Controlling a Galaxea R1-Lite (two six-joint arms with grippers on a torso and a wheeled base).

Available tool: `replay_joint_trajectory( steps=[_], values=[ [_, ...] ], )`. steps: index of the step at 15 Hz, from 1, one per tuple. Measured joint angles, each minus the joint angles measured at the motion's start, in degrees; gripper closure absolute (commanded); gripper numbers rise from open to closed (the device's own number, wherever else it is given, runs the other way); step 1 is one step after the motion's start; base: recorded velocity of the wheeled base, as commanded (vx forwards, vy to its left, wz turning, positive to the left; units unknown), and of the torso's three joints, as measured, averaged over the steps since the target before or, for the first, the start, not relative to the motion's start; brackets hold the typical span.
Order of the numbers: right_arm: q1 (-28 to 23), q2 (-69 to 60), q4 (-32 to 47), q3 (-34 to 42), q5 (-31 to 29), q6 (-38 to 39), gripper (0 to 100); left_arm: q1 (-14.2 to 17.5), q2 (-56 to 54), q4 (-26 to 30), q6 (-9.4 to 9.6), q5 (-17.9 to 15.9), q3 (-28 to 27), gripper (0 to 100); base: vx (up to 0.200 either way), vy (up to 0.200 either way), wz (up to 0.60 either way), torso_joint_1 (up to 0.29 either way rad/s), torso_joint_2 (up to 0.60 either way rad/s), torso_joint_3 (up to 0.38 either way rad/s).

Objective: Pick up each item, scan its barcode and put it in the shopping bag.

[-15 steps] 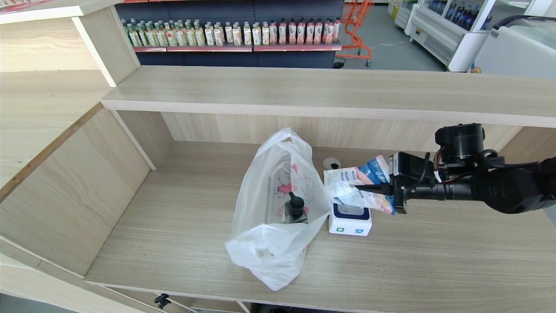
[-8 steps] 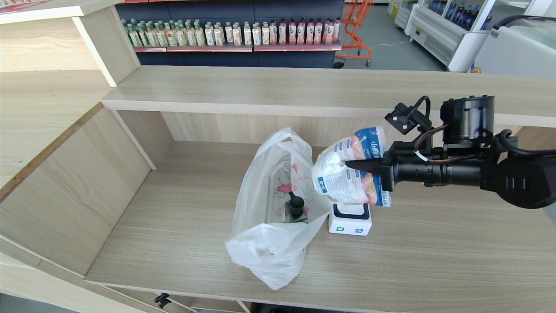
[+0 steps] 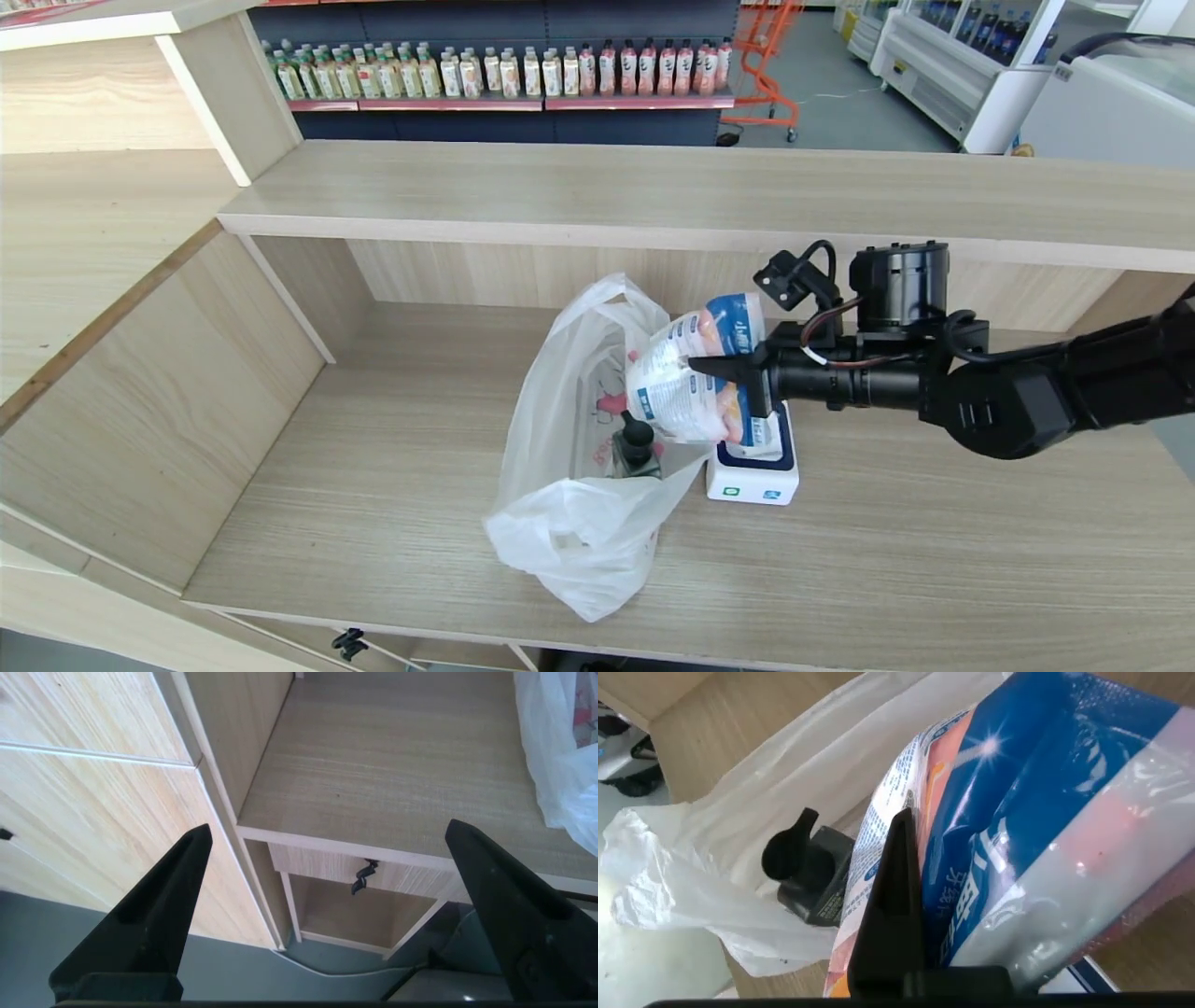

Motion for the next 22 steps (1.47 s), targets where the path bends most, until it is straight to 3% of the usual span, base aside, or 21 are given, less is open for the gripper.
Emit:
replay_joint_trajectory(
  steps=[5,6,15,19,22],
  values=[
    [0.2,5.5,-1.7,-2.5,0.1,-0.1,100,0.0,0.0,0.0,0.02,0.0,0.0,0,0.0,0.0,0.0,0.0,0.0,0.0],
    [0.3,6.2,-1.7,-3.4,0.1,-0.1,0,0.0,0.0,0.0,0.02,0.0,0.0,0,0.0,0.0,0.0,0.0,0.0,0.0],
    [1.5,3.1,-1.6,-6.5,0.0,10.2,0,0.0,0.0,0.0,0.02,0.0,0.0,0,0.0,0.0,0.0,0.0,0.0,0.0],
    [-1.7,-11.4,0.4,4.8,-0.1,13.3,0,0.0,0.0,0.0,0.02,0.0,0.0,0,0.0,0.0,0.0,0.0,0.0,0.0],
    [-8.9,-30.0,7.2,18.1,-5.0,12.8,0,0.0,0.0,0.0,0.0,0.0,0.0,0,0.0,0.0,0.0,0.0,0.0,0.0]
  ],
)
